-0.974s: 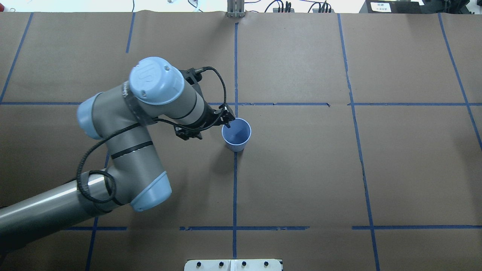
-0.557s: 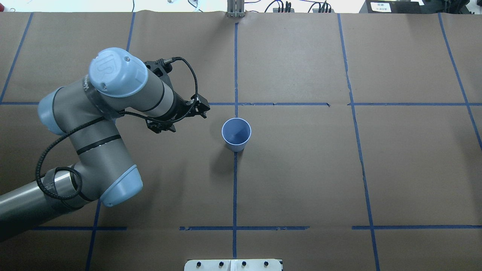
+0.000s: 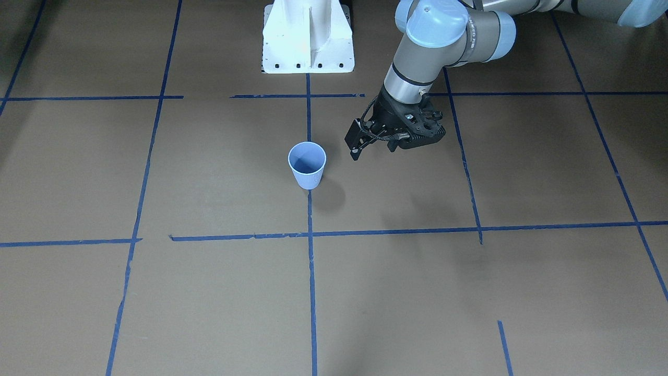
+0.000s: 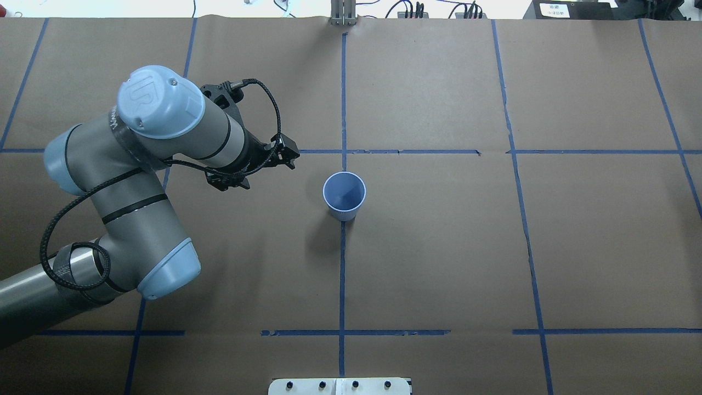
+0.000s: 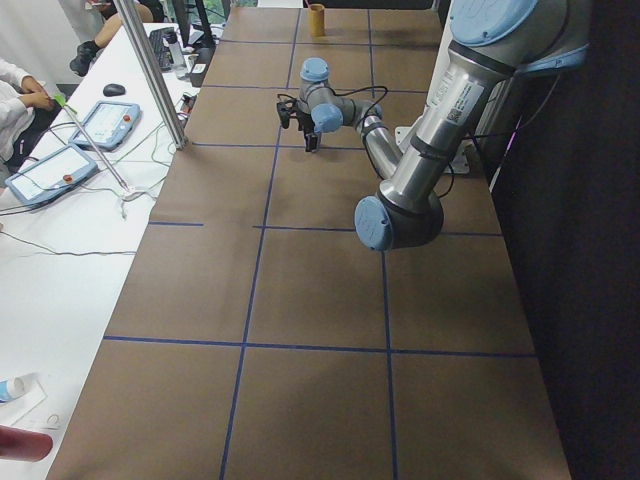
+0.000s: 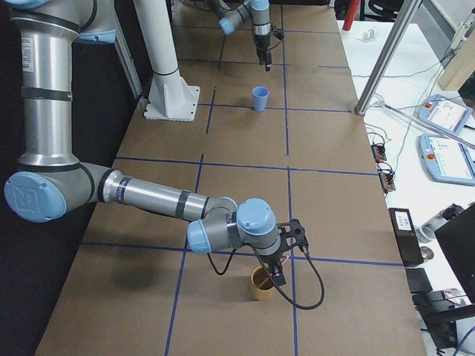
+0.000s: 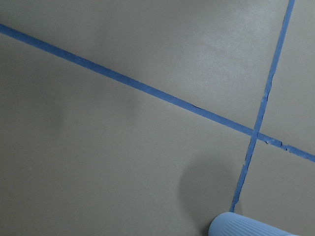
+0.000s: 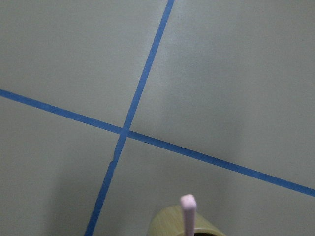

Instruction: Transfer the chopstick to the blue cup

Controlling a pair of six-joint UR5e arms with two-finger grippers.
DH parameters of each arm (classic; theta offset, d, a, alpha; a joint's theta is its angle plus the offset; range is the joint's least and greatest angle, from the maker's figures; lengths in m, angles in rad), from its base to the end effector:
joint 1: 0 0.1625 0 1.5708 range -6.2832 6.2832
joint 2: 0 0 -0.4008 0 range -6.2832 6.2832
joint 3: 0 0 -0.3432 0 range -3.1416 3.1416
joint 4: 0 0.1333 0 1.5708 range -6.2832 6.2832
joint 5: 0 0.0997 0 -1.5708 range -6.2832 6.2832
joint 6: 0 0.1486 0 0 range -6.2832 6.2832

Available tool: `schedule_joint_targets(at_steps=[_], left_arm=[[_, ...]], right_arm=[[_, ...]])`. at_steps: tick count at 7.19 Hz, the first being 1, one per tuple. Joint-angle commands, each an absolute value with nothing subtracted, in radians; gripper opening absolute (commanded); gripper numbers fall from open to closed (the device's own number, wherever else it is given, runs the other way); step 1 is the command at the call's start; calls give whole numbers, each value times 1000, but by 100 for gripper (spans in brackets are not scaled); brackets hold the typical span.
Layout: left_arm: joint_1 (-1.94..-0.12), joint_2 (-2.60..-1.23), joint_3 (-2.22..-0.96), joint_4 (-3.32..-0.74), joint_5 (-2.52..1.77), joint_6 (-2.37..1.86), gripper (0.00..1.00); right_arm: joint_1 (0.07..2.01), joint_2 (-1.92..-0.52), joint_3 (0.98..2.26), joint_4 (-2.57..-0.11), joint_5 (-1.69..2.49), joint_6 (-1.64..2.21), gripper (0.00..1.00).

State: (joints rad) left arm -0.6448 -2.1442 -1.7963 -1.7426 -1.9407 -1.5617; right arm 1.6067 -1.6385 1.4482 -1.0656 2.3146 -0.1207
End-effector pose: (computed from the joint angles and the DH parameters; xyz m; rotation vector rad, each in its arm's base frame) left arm 0.4536 -0.4407 0.2492 -0.0142 1.0238 -0.4003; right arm 0.0484 -0.4371 0.7004 0.3574 -0.7126 -0.1974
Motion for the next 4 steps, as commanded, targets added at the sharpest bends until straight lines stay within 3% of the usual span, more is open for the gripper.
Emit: schedule_joint_targets(at_steps=[1,2,4], left_arm=[[-644,-2143,-1799,-1743,-1940,-1562,100],[-646,-2143,-1801,-1743,-1940,-1562,100],[-646,-2135,-1802,-1743,-1939,-1562,100]], right_arm=[[1583,-1635,1437,-1062,2321,-124,89],[1583,-1629,1430,-1062,2318,-130,75],[1583,-1615,1425,-1060,2306,-132,38]])
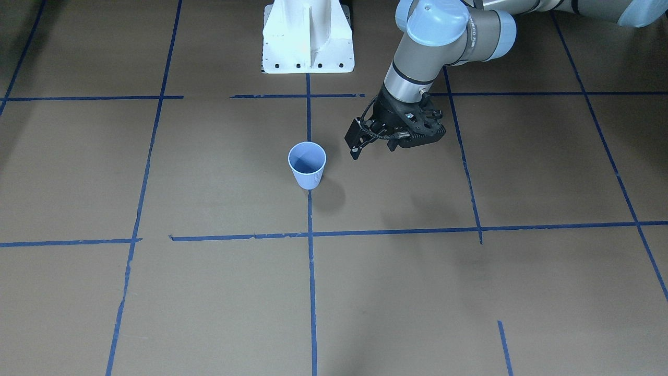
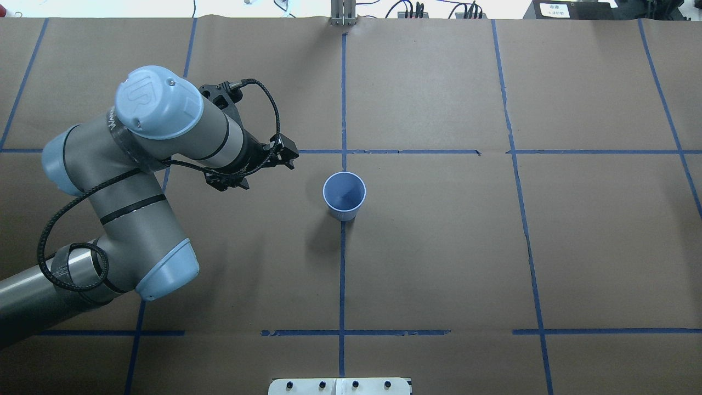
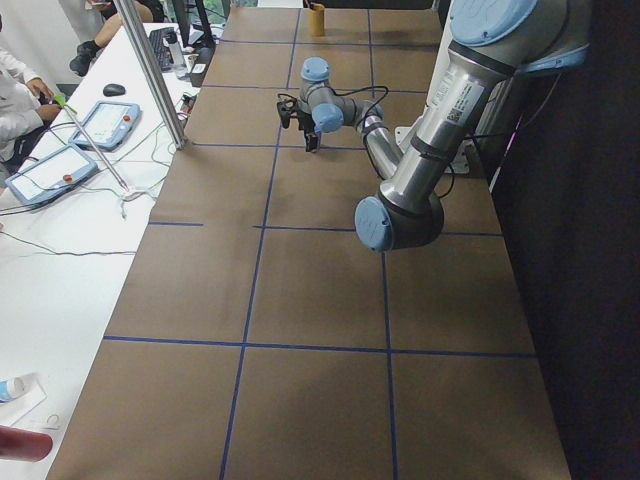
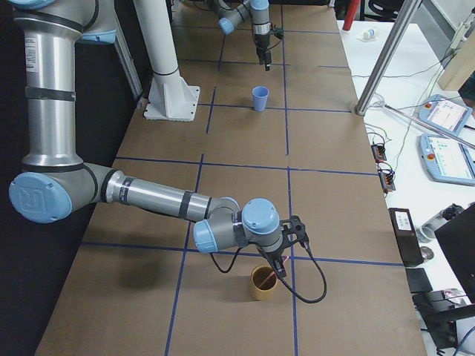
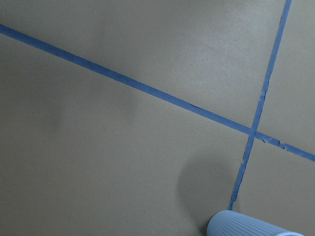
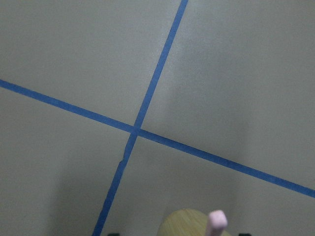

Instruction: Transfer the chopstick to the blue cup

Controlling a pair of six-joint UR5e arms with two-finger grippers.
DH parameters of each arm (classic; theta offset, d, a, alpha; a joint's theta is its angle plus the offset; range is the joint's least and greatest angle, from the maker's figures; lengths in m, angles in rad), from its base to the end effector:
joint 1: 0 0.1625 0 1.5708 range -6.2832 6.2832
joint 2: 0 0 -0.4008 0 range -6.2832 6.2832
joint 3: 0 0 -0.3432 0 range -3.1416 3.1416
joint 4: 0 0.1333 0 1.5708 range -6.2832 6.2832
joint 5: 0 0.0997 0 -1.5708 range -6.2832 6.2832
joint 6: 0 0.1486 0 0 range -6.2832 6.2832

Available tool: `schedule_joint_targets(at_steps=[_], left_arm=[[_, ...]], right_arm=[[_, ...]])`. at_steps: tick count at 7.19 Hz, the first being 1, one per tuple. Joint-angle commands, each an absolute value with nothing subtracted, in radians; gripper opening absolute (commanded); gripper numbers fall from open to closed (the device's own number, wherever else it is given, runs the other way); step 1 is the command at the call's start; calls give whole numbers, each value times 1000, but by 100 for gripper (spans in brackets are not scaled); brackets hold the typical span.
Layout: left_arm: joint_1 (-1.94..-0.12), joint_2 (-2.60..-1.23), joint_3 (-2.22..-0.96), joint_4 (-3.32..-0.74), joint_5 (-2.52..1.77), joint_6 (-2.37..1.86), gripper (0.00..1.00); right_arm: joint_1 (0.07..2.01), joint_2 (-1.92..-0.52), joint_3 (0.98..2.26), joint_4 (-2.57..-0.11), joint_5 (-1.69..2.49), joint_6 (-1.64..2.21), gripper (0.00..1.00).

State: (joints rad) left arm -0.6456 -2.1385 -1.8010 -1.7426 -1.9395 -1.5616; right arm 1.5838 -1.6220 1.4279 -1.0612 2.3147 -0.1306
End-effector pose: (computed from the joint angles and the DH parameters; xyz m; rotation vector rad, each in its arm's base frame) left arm 0.4519 -0.4402 0.2509 -0.0131 1.0227 -0.4018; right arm 0.0385 -0.4445 0.7020 0.3535 -0.7154 -0.2286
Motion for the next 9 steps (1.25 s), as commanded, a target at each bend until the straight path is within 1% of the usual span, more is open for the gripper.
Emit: schedule_joint_targets(at_steps=[1,2,4,5,7,9], left_arm=[[-644,-2131,-1802,-1743,-1939,-1562,100],[-646,-2129,-1802,-1743,-1937,-1562,100],[-646,-2129,-1802,-1743,-1937,-1562,100],[-646,-2128,-1802,-1743,-1937,-1562,100],[-646,-2128,-1802,-1743,-1937,-1562,100],[-644,-2129,-1802,-1744,-1937,-1562,100]], right_arm=[[1583,-1609,1425,-1060,2301,-132,27],[1583,-1597,1424,-1061,2299,-133,20],[1585,-1597,1424,-1060,2299,-135,3],[1586,-1597,1425,-1060,2301,-137,0],[1656,-1591,1466,-1061,2313,-137,0],[1791,-1630,1578,-1077,2380,-137,0]])
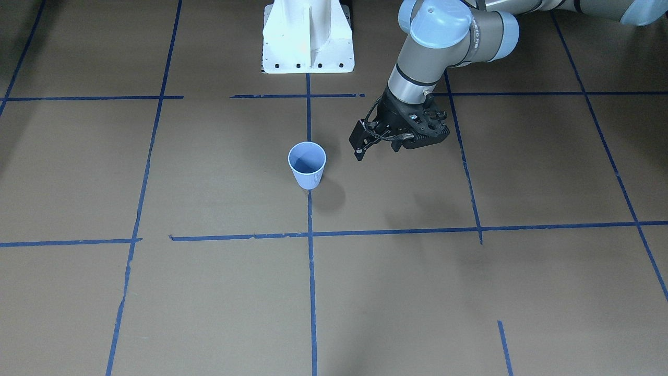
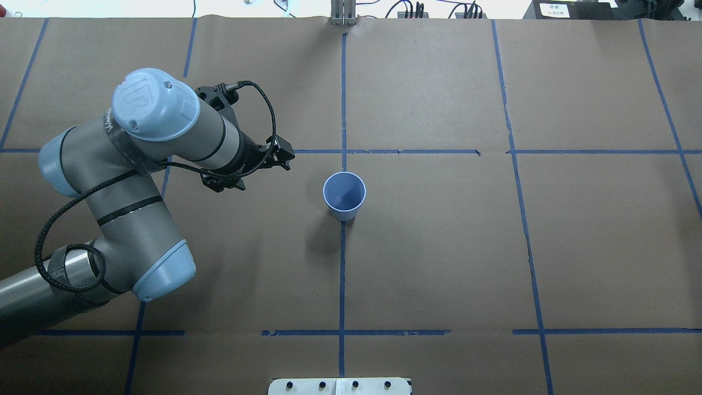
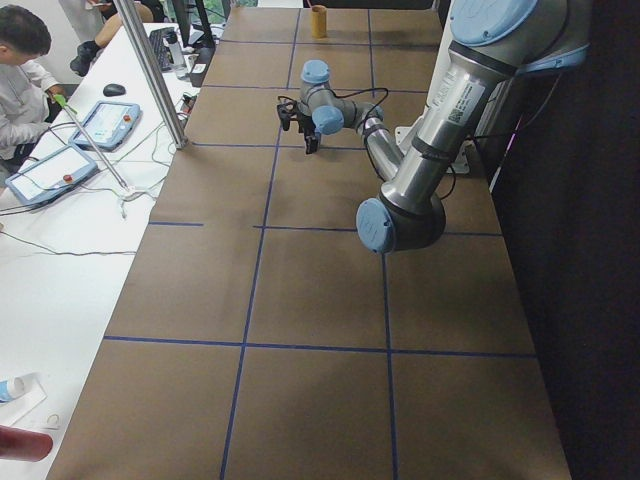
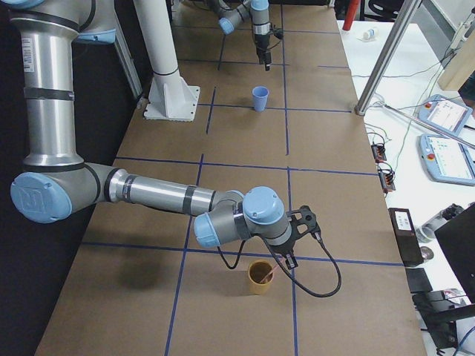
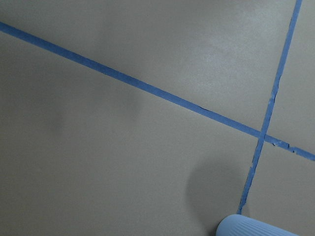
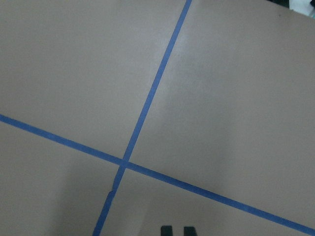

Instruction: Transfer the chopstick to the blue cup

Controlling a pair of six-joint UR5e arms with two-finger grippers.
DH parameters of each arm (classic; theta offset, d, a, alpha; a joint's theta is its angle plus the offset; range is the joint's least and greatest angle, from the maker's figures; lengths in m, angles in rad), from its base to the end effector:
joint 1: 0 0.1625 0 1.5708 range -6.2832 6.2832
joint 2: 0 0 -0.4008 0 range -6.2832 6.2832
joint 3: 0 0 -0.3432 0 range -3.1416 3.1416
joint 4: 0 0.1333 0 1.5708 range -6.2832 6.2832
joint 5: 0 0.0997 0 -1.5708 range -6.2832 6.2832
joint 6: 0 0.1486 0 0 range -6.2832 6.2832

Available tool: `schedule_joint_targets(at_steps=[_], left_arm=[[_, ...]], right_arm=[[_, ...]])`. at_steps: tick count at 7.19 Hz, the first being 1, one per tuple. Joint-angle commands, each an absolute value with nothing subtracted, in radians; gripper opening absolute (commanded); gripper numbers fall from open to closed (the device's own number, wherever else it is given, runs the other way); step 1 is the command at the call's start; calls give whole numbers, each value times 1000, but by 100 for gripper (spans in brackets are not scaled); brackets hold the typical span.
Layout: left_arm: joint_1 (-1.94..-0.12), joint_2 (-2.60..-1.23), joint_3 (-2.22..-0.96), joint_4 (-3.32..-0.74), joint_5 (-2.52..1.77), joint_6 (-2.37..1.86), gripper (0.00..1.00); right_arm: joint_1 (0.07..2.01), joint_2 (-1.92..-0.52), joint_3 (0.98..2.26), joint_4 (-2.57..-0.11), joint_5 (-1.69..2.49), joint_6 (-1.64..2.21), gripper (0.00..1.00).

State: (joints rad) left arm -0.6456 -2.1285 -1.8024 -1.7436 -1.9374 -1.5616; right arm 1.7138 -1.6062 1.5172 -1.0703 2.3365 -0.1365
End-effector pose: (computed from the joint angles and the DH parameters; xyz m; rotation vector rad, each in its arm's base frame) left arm 0.4508 -0.4398 0.2565 -0.0141 1.0153 -0.4051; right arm 0.0958 -0.4528 0.6519 0.4923 -0.6928 -0.1514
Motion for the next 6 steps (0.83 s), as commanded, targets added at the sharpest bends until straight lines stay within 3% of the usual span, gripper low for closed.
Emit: schedule_joint_targets(at_steps=[1,2,4,6], left_arm=[[-646,-2128,-1802,-1744,-1937,-1562,100],[-646,-2128,-1802,-1744,-1936,-1562,100],[-658,-2088,-1848,-1746,-1939,-1560,100],[-692,-1923,-1980,-1744,-1944,-1391,100]], right_arm=[[1839,-1637,1618,-1078,2422,-133,0],[1851,-1628,1664,-1112,2443,-120,0],[1855,-1591,1943,-1402,2471,2,0],[1692,-1582,2095,-1447,2538,316,0]])
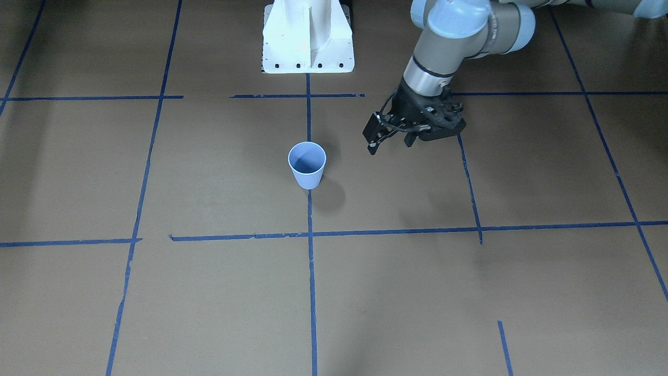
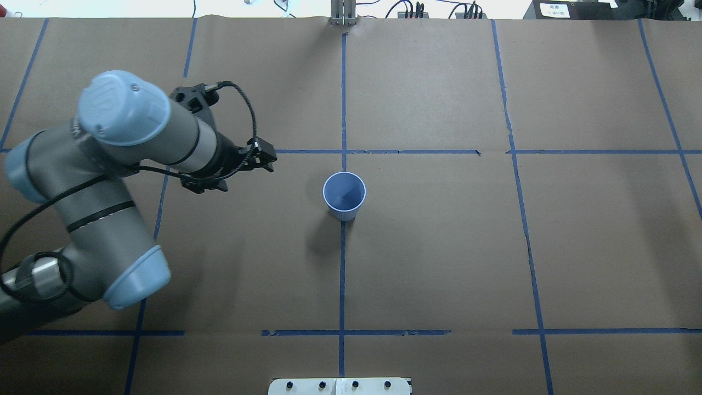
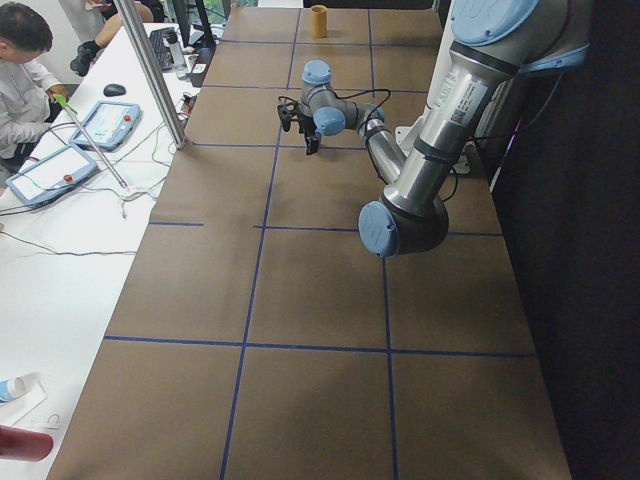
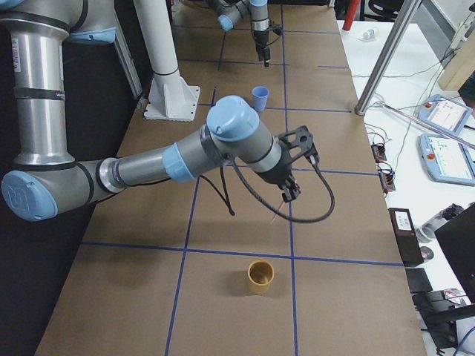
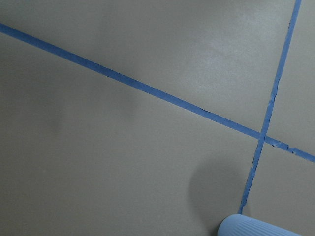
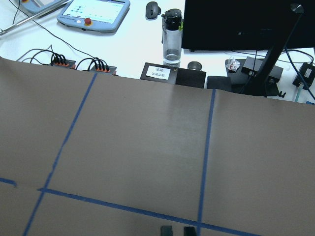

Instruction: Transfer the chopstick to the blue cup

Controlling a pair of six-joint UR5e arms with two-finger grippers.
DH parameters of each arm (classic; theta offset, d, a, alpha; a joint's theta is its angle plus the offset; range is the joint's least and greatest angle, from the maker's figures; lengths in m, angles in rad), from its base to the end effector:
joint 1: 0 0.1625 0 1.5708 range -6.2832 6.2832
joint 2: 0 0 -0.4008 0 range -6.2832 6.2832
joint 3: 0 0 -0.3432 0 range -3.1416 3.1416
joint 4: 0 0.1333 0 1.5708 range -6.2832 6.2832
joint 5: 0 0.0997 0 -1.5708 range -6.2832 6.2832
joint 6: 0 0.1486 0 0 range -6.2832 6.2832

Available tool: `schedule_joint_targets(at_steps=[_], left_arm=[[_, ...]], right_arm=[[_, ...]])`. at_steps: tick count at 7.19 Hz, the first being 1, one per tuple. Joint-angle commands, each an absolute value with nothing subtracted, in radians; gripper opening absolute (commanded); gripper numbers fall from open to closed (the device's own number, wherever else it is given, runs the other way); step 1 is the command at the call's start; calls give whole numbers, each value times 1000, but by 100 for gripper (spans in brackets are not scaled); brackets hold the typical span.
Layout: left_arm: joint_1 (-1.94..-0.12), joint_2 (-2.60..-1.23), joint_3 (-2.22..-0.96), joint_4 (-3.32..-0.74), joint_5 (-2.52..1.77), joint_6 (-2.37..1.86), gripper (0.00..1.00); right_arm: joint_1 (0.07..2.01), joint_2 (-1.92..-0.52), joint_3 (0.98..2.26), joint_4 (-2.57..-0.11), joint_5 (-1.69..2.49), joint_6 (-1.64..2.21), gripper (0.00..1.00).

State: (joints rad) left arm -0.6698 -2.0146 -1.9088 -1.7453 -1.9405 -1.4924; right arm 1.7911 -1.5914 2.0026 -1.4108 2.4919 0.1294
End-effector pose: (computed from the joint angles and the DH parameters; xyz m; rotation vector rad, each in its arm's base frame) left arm 0.4102 -0.4264 0.2811 0.0281 1.0090 -0.3640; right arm 0.1105 -0.4249 0.4478 0.5682 -0.8675 0.0549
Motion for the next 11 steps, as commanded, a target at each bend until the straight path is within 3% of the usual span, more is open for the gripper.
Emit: schedule_joint_targets(at_steps=[1,4,7,11], left_arm=[[-734,-1855,-2002,-1744,-1951,-1320,100],[-834,-1717,-2010,-1753,-1983,-1111,100],[-876,-1678,-2006,-1756,-2020,-1035,100],[-876,-1683,-2006,-1756,-2020,-1043,100]], right_arm=[[1570,-1490,2124,-1436,2546,533,0],[1178,-1150,2141,-1437,2336,1129,0],[768,-996,2088,-1434,1903,1347,0],[677,-934,1974,-1434,1740,1385,0]])
